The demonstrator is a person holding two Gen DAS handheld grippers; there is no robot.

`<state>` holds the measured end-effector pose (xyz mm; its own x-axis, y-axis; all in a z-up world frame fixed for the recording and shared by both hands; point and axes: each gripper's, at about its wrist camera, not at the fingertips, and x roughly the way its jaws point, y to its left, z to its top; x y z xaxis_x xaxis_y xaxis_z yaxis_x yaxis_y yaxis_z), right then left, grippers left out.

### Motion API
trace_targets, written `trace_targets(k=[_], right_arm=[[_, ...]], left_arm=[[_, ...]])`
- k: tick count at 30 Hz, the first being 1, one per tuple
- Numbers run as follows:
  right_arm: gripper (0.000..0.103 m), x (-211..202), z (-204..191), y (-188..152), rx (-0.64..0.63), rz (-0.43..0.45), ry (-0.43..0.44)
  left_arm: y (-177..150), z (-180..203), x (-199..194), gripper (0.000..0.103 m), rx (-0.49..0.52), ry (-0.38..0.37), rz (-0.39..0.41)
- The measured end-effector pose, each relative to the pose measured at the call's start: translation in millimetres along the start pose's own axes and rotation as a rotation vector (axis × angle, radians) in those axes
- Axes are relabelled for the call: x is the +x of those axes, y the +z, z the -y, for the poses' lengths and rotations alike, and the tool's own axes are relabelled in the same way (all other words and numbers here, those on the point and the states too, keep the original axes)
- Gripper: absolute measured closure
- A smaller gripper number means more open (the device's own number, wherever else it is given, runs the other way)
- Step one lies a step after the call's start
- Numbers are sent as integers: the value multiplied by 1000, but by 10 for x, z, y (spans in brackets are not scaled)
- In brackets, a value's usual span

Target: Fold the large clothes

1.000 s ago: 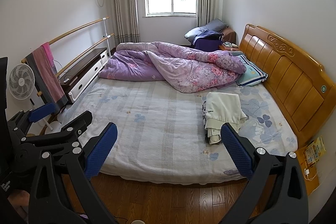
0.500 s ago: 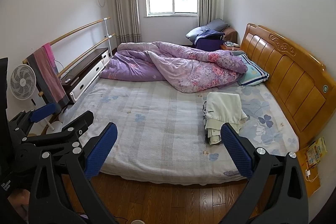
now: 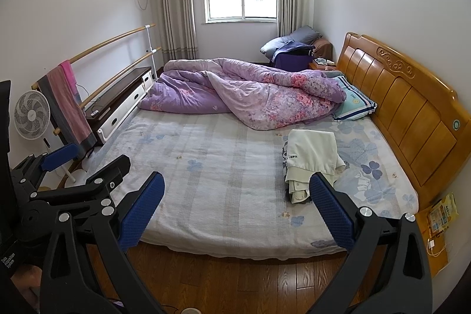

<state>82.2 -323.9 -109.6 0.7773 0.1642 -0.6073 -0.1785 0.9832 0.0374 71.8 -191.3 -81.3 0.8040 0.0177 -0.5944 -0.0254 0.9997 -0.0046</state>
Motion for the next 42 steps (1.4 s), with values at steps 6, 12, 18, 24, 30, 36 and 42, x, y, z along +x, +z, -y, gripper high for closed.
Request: trace_targets(k=[6,12,18,24,30,36,42], right_arm=[[8,10,46,-11,2,-4,-1],[8,26,102,-7,6,-10,-1],[8,33,134,-12,8,-17,-4],[8,55,177,-22,10,-23,-4],[8,129,180,-23,5,-40,-10],[8,346,161,7,5,-67,-9],[8,655,20,76,8,-88,-8]], left_arm=[[-17,19,28,8,-2,2,-7],[-30,62,98,8,-7,-7,-24],[-40,96,149,8,-9,-9,-31],[-41,88,167,8,-10,-9,-33],[-78,138,339,8,-21,-2,-54],[-83,128,564,8,-24,5,-76],[4,-48,896,8,-25,9,-91]])
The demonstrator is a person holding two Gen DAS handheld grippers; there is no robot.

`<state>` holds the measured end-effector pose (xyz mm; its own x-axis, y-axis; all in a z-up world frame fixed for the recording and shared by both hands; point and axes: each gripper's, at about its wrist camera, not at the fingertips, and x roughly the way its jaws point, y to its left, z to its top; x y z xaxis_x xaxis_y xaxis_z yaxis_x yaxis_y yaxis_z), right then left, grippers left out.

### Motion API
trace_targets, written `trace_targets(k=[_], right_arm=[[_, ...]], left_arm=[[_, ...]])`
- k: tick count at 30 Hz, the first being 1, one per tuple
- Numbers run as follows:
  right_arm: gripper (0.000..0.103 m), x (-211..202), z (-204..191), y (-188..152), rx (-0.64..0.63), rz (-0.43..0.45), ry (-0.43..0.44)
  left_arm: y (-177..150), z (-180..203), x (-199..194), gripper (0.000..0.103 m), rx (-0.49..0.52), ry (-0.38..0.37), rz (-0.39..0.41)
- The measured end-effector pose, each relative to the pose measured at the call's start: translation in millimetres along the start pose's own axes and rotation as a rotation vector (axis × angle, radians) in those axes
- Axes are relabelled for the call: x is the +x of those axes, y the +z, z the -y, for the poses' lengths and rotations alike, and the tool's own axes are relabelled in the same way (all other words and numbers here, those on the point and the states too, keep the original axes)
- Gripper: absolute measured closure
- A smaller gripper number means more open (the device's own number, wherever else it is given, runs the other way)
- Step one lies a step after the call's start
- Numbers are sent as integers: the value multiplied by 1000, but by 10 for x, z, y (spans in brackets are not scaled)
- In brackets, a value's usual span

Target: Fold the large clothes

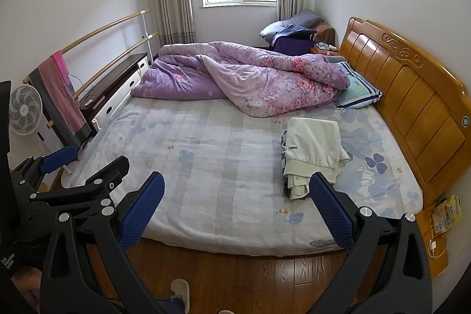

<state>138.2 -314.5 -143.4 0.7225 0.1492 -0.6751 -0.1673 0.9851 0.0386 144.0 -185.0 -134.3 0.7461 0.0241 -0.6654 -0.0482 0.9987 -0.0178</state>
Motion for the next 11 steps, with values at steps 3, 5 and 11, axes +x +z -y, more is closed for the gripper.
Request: trace_targets(k=[3,5,11], right_arm=[[8,224,-137,90,-2,-11,0],[8,374,-228,156,-5,-16,-4],[8,1129,-865,415,-19,-51,4]], left_arm=[[65,-176,203,8,-13,-4,-4],[121,-327,360,8,-20,-4,-5],[288,-1144,1012,8,-42,4,-40]])
